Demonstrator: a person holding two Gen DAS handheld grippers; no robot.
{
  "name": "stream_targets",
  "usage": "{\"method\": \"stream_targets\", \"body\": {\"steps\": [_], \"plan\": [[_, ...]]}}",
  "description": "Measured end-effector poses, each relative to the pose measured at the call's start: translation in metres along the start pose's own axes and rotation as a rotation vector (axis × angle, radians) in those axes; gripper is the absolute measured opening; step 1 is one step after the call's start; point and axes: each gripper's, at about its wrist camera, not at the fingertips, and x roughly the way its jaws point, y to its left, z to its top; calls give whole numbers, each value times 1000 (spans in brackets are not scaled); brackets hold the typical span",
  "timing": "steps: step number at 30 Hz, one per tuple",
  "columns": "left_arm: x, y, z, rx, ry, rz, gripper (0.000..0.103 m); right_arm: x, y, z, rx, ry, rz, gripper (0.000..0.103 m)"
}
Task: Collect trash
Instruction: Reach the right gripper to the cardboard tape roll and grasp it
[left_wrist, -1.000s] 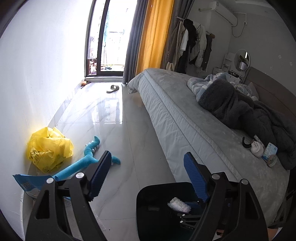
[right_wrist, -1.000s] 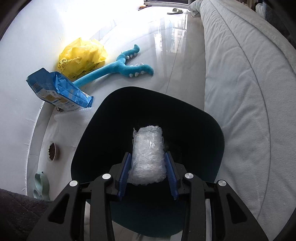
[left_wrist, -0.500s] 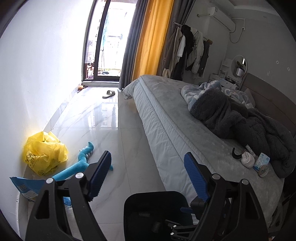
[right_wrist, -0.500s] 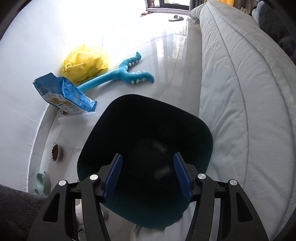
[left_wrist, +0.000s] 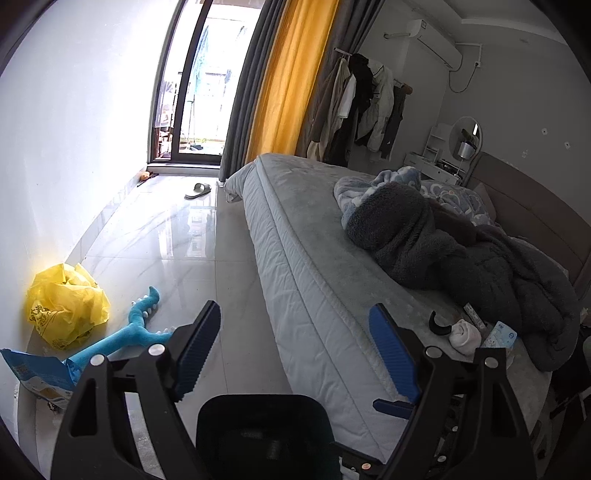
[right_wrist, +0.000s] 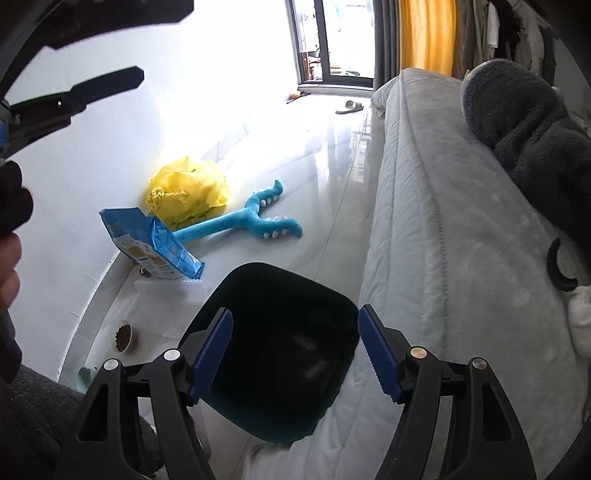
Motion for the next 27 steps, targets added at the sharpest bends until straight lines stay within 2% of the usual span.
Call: {"method": "stream_targets", "body": {"steps": [14,21,27], "plan": [[29,-61,-6,60,37,-60,85,-70,-88,-14,114,-121,-145,73],[44,-96,-12,113,59,-88,85,-96,-137,-33,169,-141,-238,73],[55,-122,-19,151,79,-120,85,-117,-164,-50,195,-155,-309,73]]}}
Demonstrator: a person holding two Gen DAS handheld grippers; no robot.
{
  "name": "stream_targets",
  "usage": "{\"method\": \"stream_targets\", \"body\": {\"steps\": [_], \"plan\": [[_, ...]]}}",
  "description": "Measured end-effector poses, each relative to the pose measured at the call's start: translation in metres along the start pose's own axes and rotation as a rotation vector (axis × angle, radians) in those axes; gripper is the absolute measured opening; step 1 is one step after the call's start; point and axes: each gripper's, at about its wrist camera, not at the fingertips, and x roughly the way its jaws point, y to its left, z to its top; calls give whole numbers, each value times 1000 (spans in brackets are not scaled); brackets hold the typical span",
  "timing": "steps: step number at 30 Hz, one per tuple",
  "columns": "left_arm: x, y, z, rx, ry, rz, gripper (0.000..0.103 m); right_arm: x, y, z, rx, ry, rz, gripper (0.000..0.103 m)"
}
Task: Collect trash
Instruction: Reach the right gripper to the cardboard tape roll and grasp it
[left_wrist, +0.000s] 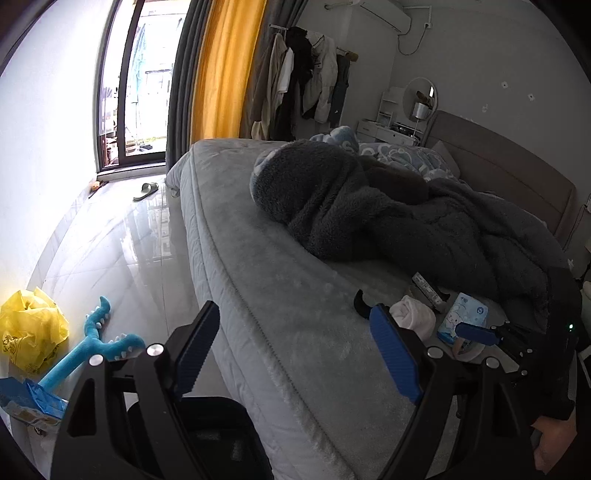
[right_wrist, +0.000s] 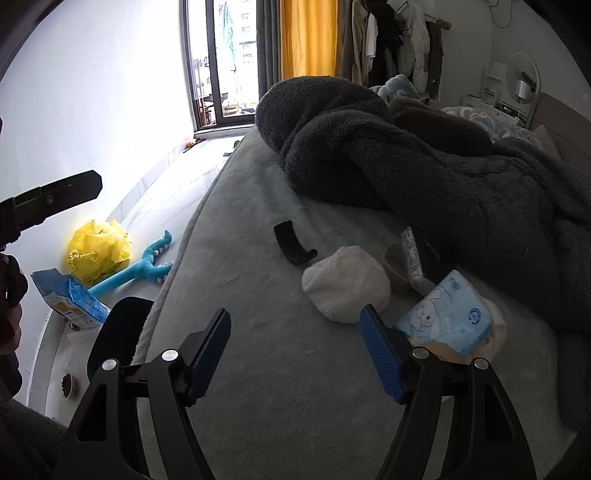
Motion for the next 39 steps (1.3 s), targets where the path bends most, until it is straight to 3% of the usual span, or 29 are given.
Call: {"method": "stream_targets", "body": {"steps": [11,21,36,39], "plan": [[21,-33,-2,18,31,-54,86,-18,-35,-15,22,-24,-43,73],[44,-60,-4,-6,58,-122,87,-15,-57,-28,33,2,-49,73],[74,-91,-17,24,128,-159,87,-2,-92,-52,107,53,-66,73],[79,-97,-20,33,141,-165,87,2,-101,-55,152,55,-46,64]]}}
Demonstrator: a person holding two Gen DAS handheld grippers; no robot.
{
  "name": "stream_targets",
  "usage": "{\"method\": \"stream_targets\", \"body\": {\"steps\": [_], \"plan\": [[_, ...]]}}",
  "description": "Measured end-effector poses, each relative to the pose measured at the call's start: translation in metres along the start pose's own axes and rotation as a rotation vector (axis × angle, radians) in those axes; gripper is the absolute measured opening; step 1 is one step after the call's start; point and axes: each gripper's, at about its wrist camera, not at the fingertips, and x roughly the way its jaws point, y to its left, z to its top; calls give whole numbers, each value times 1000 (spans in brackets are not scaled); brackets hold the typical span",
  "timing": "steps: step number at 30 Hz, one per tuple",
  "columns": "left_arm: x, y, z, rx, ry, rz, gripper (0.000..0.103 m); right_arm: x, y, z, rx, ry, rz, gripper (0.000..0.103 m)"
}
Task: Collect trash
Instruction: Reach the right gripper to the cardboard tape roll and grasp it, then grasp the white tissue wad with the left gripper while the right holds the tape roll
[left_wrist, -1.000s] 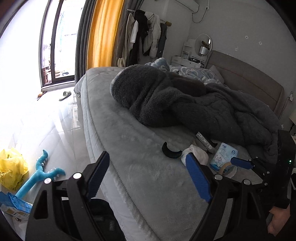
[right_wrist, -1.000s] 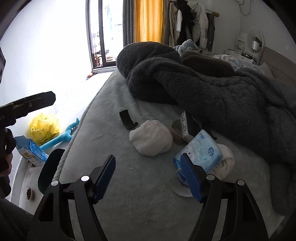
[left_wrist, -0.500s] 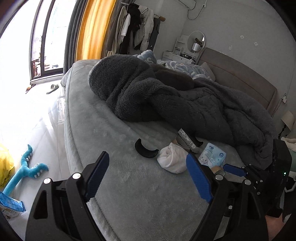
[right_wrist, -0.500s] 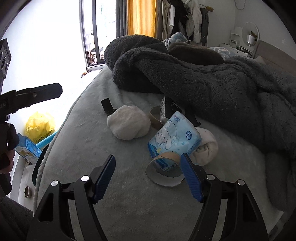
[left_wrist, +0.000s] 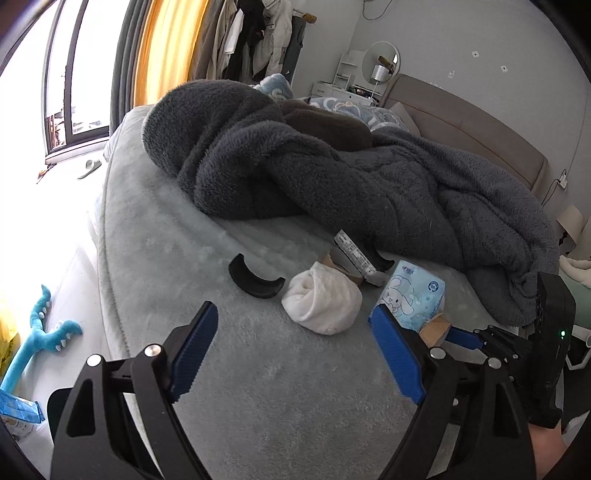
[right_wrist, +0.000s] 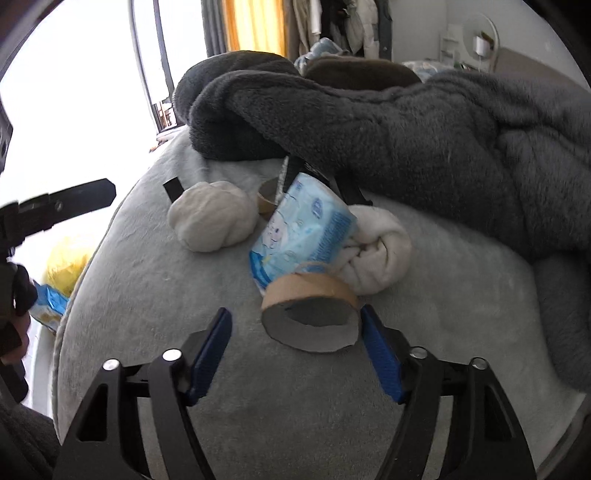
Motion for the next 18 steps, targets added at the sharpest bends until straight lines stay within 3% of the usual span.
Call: {"method": "stream_targets", "body": {"steps": [4,18], "plan": [[10,-6,-1,9,14,-5,87,1,-7,2,36,-6,23,54],[62,-14,-4,-74,82,-33,79,-23,-24,7,25,-57,74,52]]}}
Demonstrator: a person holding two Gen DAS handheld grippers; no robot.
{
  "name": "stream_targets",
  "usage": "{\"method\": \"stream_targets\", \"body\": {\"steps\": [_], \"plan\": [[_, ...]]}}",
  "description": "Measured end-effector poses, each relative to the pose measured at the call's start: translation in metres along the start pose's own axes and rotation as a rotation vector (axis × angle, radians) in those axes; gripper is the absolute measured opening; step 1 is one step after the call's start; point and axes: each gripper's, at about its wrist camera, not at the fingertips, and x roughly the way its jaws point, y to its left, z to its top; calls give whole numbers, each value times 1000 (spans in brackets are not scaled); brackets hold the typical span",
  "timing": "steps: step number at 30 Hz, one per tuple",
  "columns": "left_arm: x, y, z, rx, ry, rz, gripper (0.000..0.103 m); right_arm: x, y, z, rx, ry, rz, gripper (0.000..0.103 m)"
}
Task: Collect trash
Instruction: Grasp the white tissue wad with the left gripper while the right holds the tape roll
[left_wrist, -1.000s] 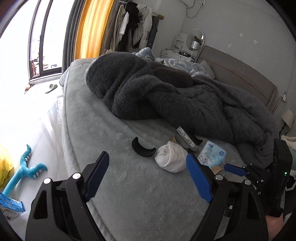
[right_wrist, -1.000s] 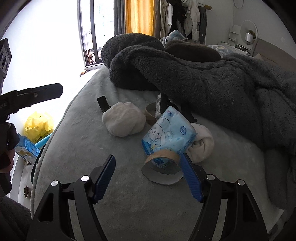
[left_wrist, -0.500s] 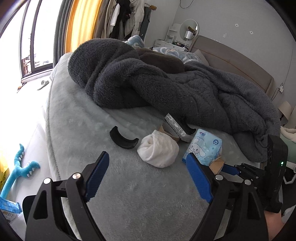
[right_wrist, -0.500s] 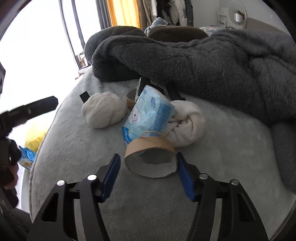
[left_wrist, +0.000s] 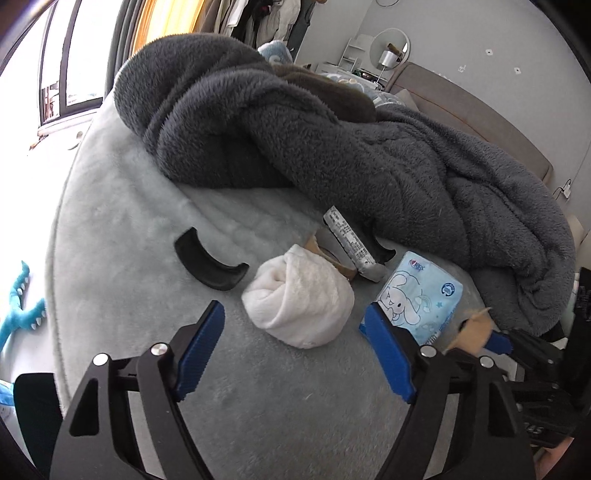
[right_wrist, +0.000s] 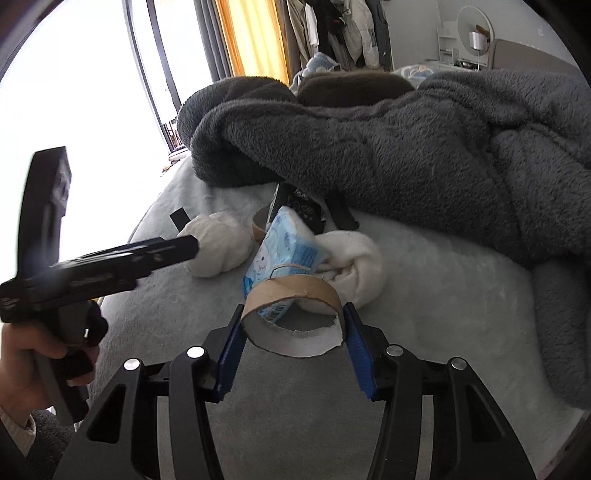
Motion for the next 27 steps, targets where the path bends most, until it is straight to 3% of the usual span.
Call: {"method": "stream_targets", "body": {"steps": [15,22,27], "plan": [[26,15,8,-146,14,-38,58,-9,-35,-1,41,-54,29,52],[18,14,8,-128,-7,-24,43,-13,-36,2,68,-75,25,52],[-6,3,9,-33,-55,-9,42,-23,-25,10,75,-125,36,52]]}}
